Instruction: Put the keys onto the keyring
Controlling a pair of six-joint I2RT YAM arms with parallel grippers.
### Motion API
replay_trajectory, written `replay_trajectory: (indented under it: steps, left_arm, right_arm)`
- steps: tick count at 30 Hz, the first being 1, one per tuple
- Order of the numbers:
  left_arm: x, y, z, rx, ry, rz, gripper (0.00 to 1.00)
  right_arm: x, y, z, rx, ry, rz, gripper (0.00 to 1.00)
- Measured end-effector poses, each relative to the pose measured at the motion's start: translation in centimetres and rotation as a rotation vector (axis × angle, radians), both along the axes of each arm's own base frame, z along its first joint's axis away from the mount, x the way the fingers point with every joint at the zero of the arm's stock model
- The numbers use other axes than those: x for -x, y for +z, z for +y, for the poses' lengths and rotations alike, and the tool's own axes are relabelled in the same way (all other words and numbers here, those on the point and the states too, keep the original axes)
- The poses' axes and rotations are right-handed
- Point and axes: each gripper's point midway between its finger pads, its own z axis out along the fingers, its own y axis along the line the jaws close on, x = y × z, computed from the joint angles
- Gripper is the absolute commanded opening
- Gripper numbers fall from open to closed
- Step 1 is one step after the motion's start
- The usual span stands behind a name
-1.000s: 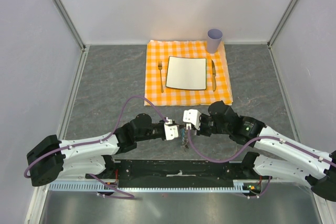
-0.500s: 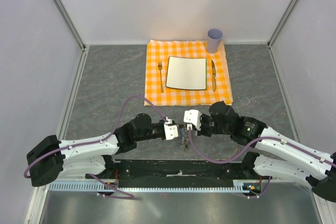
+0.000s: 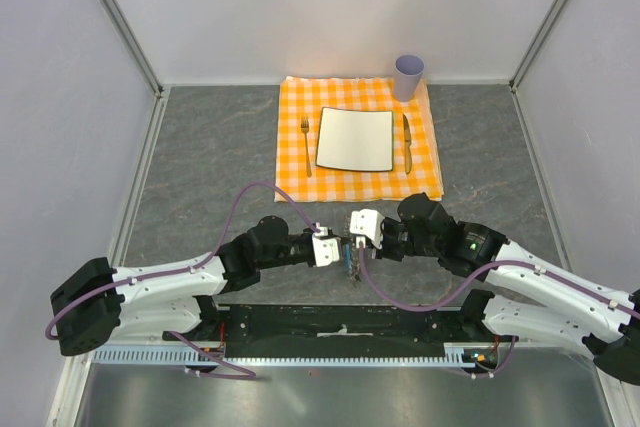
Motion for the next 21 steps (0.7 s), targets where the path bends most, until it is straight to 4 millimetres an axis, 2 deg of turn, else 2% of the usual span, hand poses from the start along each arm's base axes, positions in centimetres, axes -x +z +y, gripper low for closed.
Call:
replay_trajectory:
  steps: [21]
  left_arm:
    - [0.33,0.01,-0.12,0.002,-0.020,0.003,0.02]
  right_arm:
    - [-0.01,-0.04,-0.01,0.001,-0.001,0.001,0.00]
